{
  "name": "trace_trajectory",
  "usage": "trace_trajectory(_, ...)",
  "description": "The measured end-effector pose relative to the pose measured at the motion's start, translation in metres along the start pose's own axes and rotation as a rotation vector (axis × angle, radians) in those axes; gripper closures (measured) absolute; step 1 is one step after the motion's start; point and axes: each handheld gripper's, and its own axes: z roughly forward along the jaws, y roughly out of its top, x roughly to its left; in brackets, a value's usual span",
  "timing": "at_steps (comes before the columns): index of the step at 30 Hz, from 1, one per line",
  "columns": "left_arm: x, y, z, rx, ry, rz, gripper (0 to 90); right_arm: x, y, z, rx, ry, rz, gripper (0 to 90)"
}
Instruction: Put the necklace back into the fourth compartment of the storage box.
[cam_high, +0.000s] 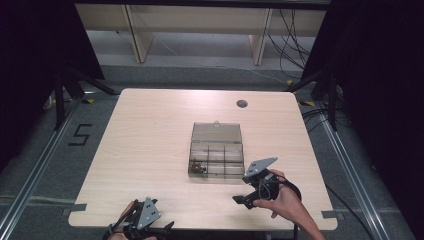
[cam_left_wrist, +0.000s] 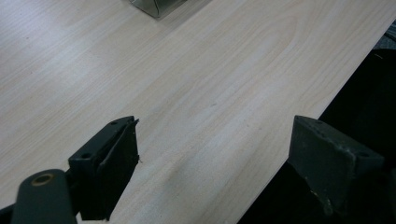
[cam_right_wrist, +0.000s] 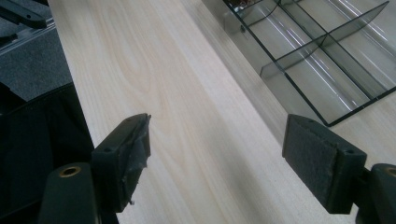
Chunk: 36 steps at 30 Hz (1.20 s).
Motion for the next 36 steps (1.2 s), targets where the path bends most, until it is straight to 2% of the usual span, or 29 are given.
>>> trace_trajectory(1, 0.001, 0.001, 0.000, 0.000, 0.000, 0.015, 15.5, 0.001, -0.001, -0.002, 0.025, -0.004, 0.026, 23.8)
trace_trajectory(2, 0.001, 0.000, 0.000, 0.000, 0.001, 0.010, 15.5, 0.000, -0.002, 0.001, -0.002, -0.004, -0.002, 23.6)
trace_trajectory(4, 0.000, 0.000, 0.000, 0.001, -0.002, 0.003, 15.5, 0.000, -0.003, -0.003, 0.009, 0.002, 0.004, 23.5)
trace_trajectory(5, -0.001, 0.000, 0.000, 0.005, -0.002, -0.012, 15.5, 0.000, -0.004, -0.002, -0.005, 0.004, 0.007, 23.4)
trace_trajectory(6, 0.000, 0.000, 0.000, 0.005, -0.001, -0.010, 15.5, 0.002, -0.005, -0.003, 0.006, 0.006, 0.032, 23.2)
trace_trajectory(7, -0.001, 0.000, 0.000, 0.002, -0.002, -0.014, 15.5, -0.001, -0.006, -0.003, 0.002, -0.008, 0.000, 23.1)
trace_trajectory(8, -0.001, 0.000, 0.000, 0.003, -0.001, -0.013, 15.5, -0.001, -0.007, -0.002, -0.015, -0.007, 0.007, 23.1)
trace_trajectory(10, 0.000, 0.000, -0.001, 0.002, -0.001, -0.003, 15.5, -0.002, -0.010, -0.003, 0.008, -0.008, 0.016, 23.0)
trace_trajectory(11, 0.000, 0.000, -0.001, 0.001, 0.000, -0.004, 15.5, 0.000, -0.011, -0.002, 0.008, -0.008, 0.040, 22.9)
trace_trajectory(12, 0.000, 0.000, -0.001, 0.001, 0.000, -0.002, 15.5, -0.002, -0.012, -0.001, 0.002, -0.009, 0.011, 22.9)
trace_trajectory(13, 0.000, 0.000, -0.001, 0.001, -0.002, -0.009, 15.5, -0.001, -0.013, -0.002, 0.021, -0.006, 0.026, 22.9)
trace_trajectory(14, -0.001, 0.000, 0.000, 0.000, -0.005, -0.016, 15.5, -0.002, -0.014, -0.001, 0.009, 0.003, -0.001, 22.9)
trace_trajectory(15, -0.001, 0.000, 0.000, 0.000, -0.004, -0.016, 15.5, -0.001, -0.015, -0.002, 0.017, -0.009, 0.024, 22.9)
trace_trajectory(16, -0.001, 0.000, -0.001, 0.002, -0.004, -0.013, 15.5, -0.001, -0.016, -0.001, 0.014, 0.003, 0.014, 22.9)
trace_trajectory(17, 0.000, 0.000, -0.001, 0.001, -0.002, -0.010, 15.5, 0.000, -0.017, -0.002, 0.023, -0.002, 0.028, 22.8)
trace_trajectory(19, 0.000, 0.000, -0.001, 0.002, 0.000, -0.003, 15.5, -0.001, -0.019, -0.001, 0.001, -0.014, 0.016, 22.8)
trace_trajectory(22, 0.000, 0.000, -0.001, 0.003, -0.005, -0.002, 15.5, -0.001, -0.021, -0.003, 0.012, -0.015, 0.028, 22.5)
trace_trajectory(24, 0.000, 0.000, -0.001, 0.001, -0.002, -0.008, 15.5, -0.001, -0.024, -0.003, -0.005, -0.021, 0.027, 22.4)
trace_trajectory(25, 0.000, 0.000, -0.001, -0.005, -0.005, 0.001, 15.5, 0.001, -0.025, -0.003, -0.007, -0.022, 0.045, 22.4)
trace_trajectory(27, -0.001, 0.000, -0.001, 0.001, -0.010, -0.012, 15.5, 0.001, -0.027, -0.005, -0.001, -0.014, 0.040, 22.2)
trace_trajectory(28, -0.001, 0.000, -0.001, -0.002, -0.010, -0.013, 15.5, 0.000, -0.029, -0.003, -0.021, -0.017, 0.036, 22.0)
trace_trajectory(29, -0.001, 0.000, -0.001, -0.002, -0.005, -0.016, 15.5, 0.000, -0.030, -0.005, -0.010, -0.027, 0.028, 21.7)
trace_trajectory(30, -0.001, 0.000, -0.001, -0.002, -0.004, -0.014, 15.5, 0.002, -0.032, -0.004, -0.014, -0.017, 0.064, 21.7)
trace_trajectory(33, -0.001, 0.000, -0.001, 0.001, -0.004, -0.004, 15.5, -0.001, -0.036, -0.005, -0.018, -0.034, 0.023, 20.5)
trace_trajectory(34, -0.001, 0.000, -0.001, 0.001, -0.004, -0.003, 15.5, 0.000, -0.038, -0.005, -0.022, -0.040, 0.043, 19.9)
trace_trajectory(35, -0.001, 0.000, -0.001, -0.001, -0.006, -0.013, 15.5, 0.000, -0.039, -0.006, -0.013, -0.031, 0.041, 19.8)
trace_trajectory(36, -0.001, 0.000, -0.001, -0.001, -0.005, -0.014, 15.5, 0.001, -0.042, -0.006, -0.029, -0.050, 0.051, 19.6)
